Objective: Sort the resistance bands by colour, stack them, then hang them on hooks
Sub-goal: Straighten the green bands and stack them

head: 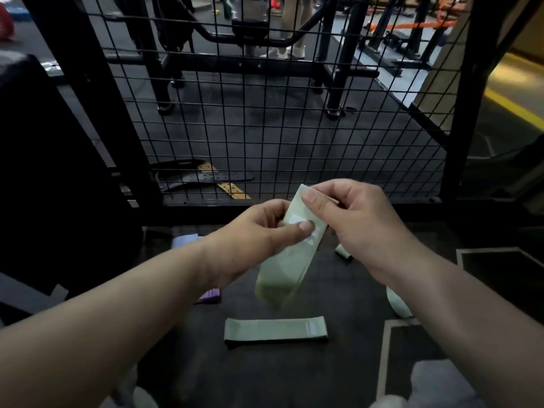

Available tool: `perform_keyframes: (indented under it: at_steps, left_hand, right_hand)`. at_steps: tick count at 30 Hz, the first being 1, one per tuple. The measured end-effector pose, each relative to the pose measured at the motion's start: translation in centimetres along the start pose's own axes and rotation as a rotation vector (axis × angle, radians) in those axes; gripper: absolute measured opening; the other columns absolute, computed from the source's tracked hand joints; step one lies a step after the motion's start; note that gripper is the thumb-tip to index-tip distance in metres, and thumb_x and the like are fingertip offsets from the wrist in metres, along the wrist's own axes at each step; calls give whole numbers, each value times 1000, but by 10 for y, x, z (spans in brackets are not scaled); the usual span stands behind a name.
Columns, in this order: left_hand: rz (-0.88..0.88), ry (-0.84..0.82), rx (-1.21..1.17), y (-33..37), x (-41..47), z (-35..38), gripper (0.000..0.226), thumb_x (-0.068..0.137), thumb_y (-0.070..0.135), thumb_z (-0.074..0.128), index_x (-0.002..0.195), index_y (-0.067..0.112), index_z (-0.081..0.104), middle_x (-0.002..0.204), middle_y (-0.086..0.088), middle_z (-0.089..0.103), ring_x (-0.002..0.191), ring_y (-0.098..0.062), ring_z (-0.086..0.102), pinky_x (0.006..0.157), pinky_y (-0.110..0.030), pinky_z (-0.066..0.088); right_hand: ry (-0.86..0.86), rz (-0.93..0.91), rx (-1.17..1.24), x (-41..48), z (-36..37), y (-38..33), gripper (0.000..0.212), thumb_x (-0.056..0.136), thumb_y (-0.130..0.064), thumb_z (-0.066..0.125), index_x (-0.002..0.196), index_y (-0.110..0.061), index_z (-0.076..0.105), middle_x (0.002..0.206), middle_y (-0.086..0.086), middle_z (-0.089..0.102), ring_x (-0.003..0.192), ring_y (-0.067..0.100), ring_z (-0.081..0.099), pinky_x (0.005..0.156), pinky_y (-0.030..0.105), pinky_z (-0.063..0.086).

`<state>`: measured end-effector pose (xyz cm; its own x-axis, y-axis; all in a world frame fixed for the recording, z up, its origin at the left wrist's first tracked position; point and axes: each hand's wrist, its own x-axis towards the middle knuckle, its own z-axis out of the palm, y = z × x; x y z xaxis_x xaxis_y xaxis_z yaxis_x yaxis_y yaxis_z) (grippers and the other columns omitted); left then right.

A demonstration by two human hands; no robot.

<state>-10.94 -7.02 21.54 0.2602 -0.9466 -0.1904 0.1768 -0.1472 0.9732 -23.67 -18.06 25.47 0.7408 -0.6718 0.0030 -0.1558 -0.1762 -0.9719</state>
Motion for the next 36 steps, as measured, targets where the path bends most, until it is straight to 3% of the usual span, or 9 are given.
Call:
perform_keyframes:
  at_steps: [3, 6, 8, 14, 18, 23, 29, 32, 36]
  left_hand:
    - [-45, -150, 24, 2, -4, -2, 34, 89, 17, 69, 121, 9, 62, 116, -24, 68, 113, -36, 64, 99, -48, 49]
    - [-47, -151, 53, 1, -5, -1, 11, 93, 12, 63, 103, 13, 67, 100, -20, 73, 92, -26, 70, 90, -46, 53]
    - [-54, -127, 62, -1, -4, -1, 8, 96, 12, 60, 102, 11, 65, 96, -19, 73, 84, -24, 69, 86, -52, 52]
    - [-64, -122, 124, -5, -5, 1, 20, 97, 13, 59, 111, -1, 60, 102, -21, 72, 91, -27, 70, 90, -51, 52]
    - [-89, -177, 58, -3, -4, -4, 21, 93, 13, 65, 108, -2, 61, 96, -24, 70, 83, -33, 69, 75, -43, 57]
    - [-123, -221, 48, -5, -4, -13, 17, 89, 16, 70, 101, 4, 66, 89, -25, 69, 71, -33, 67, 80, -56, 53]
    - [-224, -187, 146, -4, -14, -24, 20, 89, 20, 68, 99, 2, 70, 82, -18, 70, 68, -26, 68, 58, -33, 56]
    - [-251, -148, 293, -2, -18, -33, 24, 89, 28, 67, 96, 5, 69, 78, -16, 71, 56, -21, 65, 49, -25, 48]
    - [-245, 20, 319, -7, -23, -50, 19, 91, 24, 67, 88, 5, 66, 72, -11, 70, 52, -18, 59, 52, -28, 47]
  right_hand:
    - [-30, 7, 118, -1, -3, -4, 19, 96, -25, 63, 100, -8, 70, 75, 14, 68, 62, 26, 63, 46, 32, 50]
    - [-65, 4, 111, 0, -7, -2, 22, 98, -28, 58, 108, -13, 71, 95, 13, 73, 88, 34, 69, 77, 43, 60]
    - [-109, 31, 91, 0, -10, -2, 28, 97, -37, 57, 108, -16, 71, 101, 14, 73, 99, 32, 69, 93, 50, 55]
    - [-30, -140, -331, 0, -14, -3, 22, 94, -39, 63, 87, -20, 72, 84, 8, 72, 82, 28, 66, 76, 46, 56]
    - [85, -195, -182, 4, -17, -4, 19, 96, -32, 62, 89, -17, 72, 67, -11, 64, 58, 2, 55, 53, 18, 44]
    - [277, -36, 102, 17, -32, 0, 22, 97, -33, 62, 91, -12, 68, 70, -2, 63, 59, 8, 56, 52, 25, 46]
    - [460, 174, 312, 21, -51, 13, 19, 100, -32, 57, 94, -15, 62, 93, 5, 69, 90, 20, 67, 89, 43, 57]
    - [573, 218, 405, 21, -61, 12, 18, 102, -28, 53, 94, -14, 59, 93, 3, 66, 86, 16, 67, 85, 38, 59]
    - [620, 251, 322, 25, -67, 30, 18, 103, -30, 51, 91, -19, 57, 92, 0, 64, 82, 13, 63, 74, 33, 55]
